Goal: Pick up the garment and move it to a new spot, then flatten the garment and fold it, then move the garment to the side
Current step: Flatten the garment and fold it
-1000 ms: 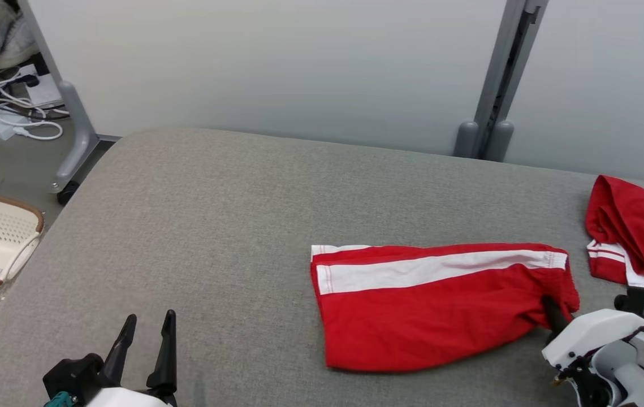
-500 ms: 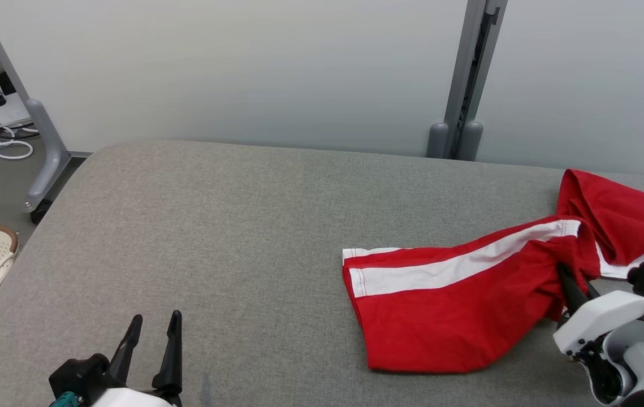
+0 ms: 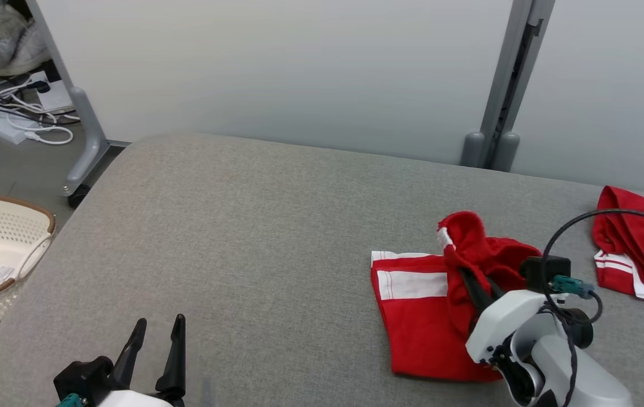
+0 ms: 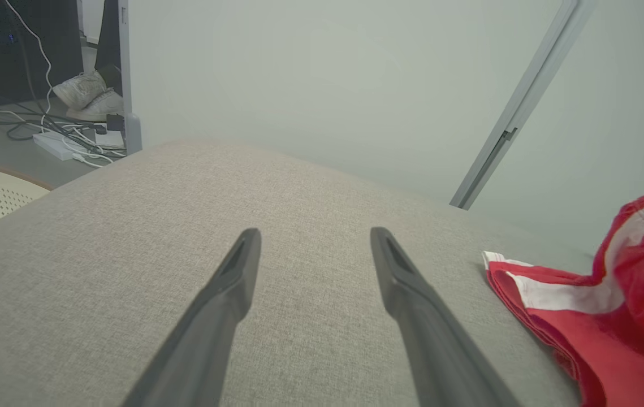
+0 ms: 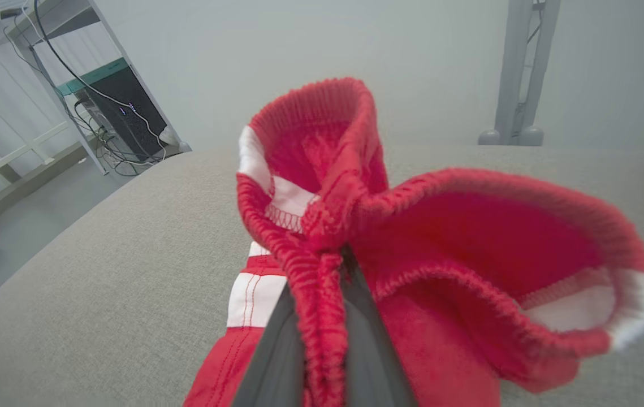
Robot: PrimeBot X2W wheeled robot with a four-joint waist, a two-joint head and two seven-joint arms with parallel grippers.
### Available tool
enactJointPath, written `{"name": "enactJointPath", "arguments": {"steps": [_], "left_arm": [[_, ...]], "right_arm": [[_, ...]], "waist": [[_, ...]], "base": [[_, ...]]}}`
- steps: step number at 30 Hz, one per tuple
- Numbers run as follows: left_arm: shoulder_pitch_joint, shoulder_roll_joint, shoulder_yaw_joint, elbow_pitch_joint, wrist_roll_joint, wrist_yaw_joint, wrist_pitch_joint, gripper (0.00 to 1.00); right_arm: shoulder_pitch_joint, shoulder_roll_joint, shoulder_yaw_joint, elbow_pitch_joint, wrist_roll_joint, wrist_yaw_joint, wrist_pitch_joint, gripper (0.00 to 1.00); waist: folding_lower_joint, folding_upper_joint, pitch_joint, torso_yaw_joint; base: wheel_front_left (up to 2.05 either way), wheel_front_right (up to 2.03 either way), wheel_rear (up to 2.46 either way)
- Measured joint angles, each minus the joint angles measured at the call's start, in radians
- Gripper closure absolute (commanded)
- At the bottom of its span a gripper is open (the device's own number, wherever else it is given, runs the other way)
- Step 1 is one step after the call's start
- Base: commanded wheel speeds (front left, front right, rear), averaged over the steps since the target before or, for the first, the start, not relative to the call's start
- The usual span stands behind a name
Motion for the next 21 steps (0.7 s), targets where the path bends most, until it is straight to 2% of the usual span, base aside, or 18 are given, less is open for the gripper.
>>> {"name": "enactJointPath", "arguments": {"steps": [6,13,14,15,16,17,18,21], "left_arm": [[0.0,0.0,-0.003,0.013,-0.001,-0.001,0.0,0.0],[-0.001,0.004,-0.004,0.021,-0.003,-0.001,0.0,0.0],[-0.001,0.004,-0.005,0.022,-0.003,-0.001,0.0,0.0],[-0.001,0.005,-0.006,0.022,-0.003,-0.001,0.0,0.0],[-0.001,0.005,-0.007,0.024,-0.004,-0.001,0.0,0.0],[-0.002,0.006,-0.008,0.025,-0.007,-0.001,0.0,0.0],[-0.002,0.006,-0.009,0.026,-0.009,-0.001,0.0,0.0],[-0.002,0.012,-0.01,0.031,-0.01,-0.001,0.0,0.0]], "right_arm": [[-0.007,0.052,0.01,0.075,-0.043,0.0,0.04,1.0],[-0.008,0.073,0.026,0.132,-0.056,0.0,0.063,1.0],[-0.009,0.075,0.028,0.142,-0.055,0.0,0.067,0.94],[-0.011,0.076,0.031,0.152,-0.054,0.0,0.074,0.8],[-0.01,0.076,0.038,0.152,-0.051,0.0,0.084,0.62],[-0.008,0.075,0.047,0.141,-0.039,0.0,0.089,0.36],[-0.004,0.075,0.059,0.127,-0.025,0.0,0.094,0.0],[0.011,0.078,0.094,0.088,0.011,0.0,0.102,0.0]], "waist": [[0.0,0.0,0.002,0.049],[0.0,0.0,0.006,0.087],[0.0,0.0,0.006,0.09],[0.0,-0.0001,0.008,0.091],[0.0,0.0,0.008,0.092],[0.0,0.0,0.009,0.093],[0.0,0.0,0.01,0.093],[0.0,0.0,0.011,0.089]], "base": [[0.0,0.0,0.0],[0.0,0.0,0.0],[0.0,0.0,0.0],[0.0,0.0,0.0],[0.0,0.0,0.0],[0.0,0.0,0.0],[0.0,0.0,0.0],[0.0,0.0,0.0]]}}
